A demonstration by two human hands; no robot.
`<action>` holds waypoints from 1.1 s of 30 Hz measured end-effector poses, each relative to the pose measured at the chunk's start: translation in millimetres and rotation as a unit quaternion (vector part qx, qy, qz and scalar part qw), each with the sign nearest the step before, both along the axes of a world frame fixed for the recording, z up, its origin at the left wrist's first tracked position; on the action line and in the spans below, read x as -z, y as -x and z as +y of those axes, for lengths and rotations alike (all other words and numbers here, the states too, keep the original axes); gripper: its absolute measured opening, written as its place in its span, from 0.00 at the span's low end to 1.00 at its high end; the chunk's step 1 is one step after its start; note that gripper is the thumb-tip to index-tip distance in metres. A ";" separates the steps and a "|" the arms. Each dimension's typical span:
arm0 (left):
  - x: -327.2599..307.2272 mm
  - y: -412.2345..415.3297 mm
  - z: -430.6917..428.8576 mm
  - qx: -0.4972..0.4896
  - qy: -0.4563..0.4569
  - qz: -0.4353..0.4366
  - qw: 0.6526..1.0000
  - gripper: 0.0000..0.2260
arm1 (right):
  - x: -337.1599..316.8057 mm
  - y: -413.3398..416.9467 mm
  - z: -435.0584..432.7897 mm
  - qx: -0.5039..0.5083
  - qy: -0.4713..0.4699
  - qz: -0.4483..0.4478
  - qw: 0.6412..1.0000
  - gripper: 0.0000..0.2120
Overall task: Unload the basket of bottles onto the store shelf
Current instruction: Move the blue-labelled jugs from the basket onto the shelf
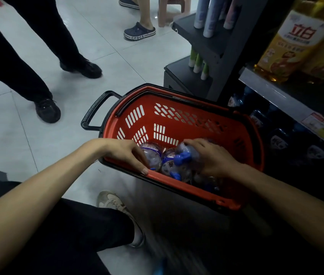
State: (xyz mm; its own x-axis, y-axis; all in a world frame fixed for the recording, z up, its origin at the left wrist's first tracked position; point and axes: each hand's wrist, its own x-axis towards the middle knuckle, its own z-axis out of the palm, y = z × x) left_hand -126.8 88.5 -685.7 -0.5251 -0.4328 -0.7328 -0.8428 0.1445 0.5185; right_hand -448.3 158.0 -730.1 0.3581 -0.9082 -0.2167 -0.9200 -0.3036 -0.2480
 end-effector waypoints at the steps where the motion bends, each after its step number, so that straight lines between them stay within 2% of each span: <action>1: 3.5 1.7 2.0 -0.004 0.015 -0.001 1.000 0.17 | -3.2 -2.4 -5.2 0.031 0.005 -0.033 0.999 0.51; 3: 12.4 6.3 6.0 -0.007 0.047 -0.009 0.999 0.17 | -8.1 -2.2 -15.9 0.113 0.004 -0.135 0.984 0.51; 6: 20.5 13.3 9.3 -0.011 0.071 -0.021 0.997 0.17 | -15.4 1.1 -30.5 0.252 0.003 -0.299 0.920 0.46; 9: 22.4 17.4 7.0 -0.013 0.097 -0.015 0.995 0.15 | -17.8 3.6 -38.7 0.315 -0.017 -0.385 0.867 0.44; 12: 22.9 22.2 5.2 -0.027 0.108 0.002 0.994 0.15 | -22.1 6.7 -40.3 0.345 -0.024 -0.426 0.836 0.43; 16: 16.4 35.7 3.1 -0.056 0.147 0.064 0.985 0.17 | -44.1 5.6 -39.1 0.334 -0.036 -0.460 0.822 0.45; 18: 14.8 43.0 0.2 -0.104 0.150 0.109 0.977 0.23 | -59.5 2.6 -36.4 0.321 -0.038 -0.483 0.814 0.46; 21: 3.0 54.6 -3.1 -0.207 0.131 0.182 0.952 0.40 | -84.2 -2.4 -30.1 0.307 -0.022 -0.519 0.798 0.46; 23: -12.9 63.9 -4.7 -0.259 0.094 0.248 0.929 0.45 | -98.9 -5.7 -25.3 0.303 -0.021 -0.544 0.782 0.44; 24: -20.7 68.2 -5.7 -0.272 0.071 0.278 0.918 0.43 | -105.3 -7.0 -23.1 0.301 -0.025 -0.561 0.771 0.43; 27: -33.8 77.8 -8.8 -0.268 -0.019 0.335 0.903 0.31 | -119.7 -8.2 -18.7 0.300 -0.042 -0.609 0.732 0.42; 28: -35.9 80.4 -7.4 -0.251 -0.051 0.351 0.900 0.31 | -123.9 -9.1 -17.1 0.302 -0.047 -0.621 0.722 0.42; 31: -40.7 92.9 4.0 -0.248 -0.090 0.384 0.885 0.39 | -131.1 -11.5 -15.2 0.306 -0.052 -0.647 0.697 0.41; 33: -42.7 103.4 16.2 -0.277 -0.084 0.399 0.870 0.33 | -130.6 -12.1 -15.1 0.318 -0.061 -0.656 0.681 0.42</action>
State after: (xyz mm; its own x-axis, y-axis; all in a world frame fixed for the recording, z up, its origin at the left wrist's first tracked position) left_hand -230.2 104.7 -643.0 -0.6409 -0.7035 -0.3072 -0.1203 -0.3032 0.9453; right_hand -436.2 143.0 -599.4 -0.1417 -0.9739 -0.1772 0.1835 0.1500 -0.9715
